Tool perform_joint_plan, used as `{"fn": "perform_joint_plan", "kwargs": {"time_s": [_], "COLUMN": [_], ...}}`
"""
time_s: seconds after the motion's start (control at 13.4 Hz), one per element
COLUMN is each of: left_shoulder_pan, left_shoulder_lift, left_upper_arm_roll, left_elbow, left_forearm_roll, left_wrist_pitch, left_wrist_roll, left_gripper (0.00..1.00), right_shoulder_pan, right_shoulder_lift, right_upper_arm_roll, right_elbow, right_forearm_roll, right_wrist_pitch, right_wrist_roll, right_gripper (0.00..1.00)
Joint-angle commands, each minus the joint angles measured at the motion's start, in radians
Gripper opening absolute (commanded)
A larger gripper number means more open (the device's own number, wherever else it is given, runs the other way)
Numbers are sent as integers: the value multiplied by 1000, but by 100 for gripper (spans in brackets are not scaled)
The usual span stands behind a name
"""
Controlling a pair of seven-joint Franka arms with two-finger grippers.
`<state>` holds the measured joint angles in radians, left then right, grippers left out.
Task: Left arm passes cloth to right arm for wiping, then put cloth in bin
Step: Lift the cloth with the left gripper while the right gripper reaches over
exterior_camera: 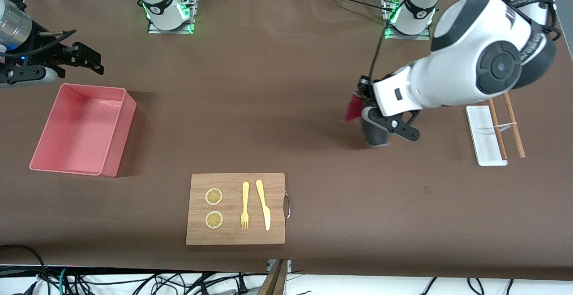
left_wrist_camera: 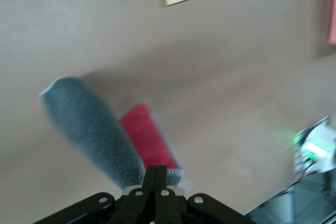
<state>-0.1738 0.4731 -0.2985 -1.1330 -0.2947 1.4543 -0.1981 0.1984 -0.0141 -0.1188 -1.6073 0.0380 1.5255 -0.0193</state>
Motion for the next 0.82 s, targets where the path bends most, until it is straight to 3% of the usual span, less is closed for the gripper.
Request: {"fn": "perform_joint_plan", "kwargs": {"time_s": [0.0, 0.22, 0.45, 0.75], "left_shoulder_pan": [-56, -136, -223, -242], "left_shoulder_lift": [29, 29, 33, 32], "left_upper_arm_roll": [2, -5, -5, -5], "left_elbow": [50, 50, 48, 47], "left_forearm_roll": [-72, -89, -100, -101], "left_wrist_pitch": [78, 190, 343, 354], "left_wrist_roll": [-238, -436, -663, -702], "left_gripper": [0, 0, 0, 0], "right_shoulder_pan": [30, 107, 116, 105], "right_shoulder_lift": [23, 49, 109, 204], "right_upper_arm_roll": [43, 85, 87, 85], "right_elbow": [55, 59, 58, 29], "right_forearm_roll": [28, 72, 311, 541], "right_wrist_pitch": [-33, -87, -55, 44], "right_wrist_roll": [-21, -120, -484, -926], "right_gripper": [100, 100, 100, 100]}}
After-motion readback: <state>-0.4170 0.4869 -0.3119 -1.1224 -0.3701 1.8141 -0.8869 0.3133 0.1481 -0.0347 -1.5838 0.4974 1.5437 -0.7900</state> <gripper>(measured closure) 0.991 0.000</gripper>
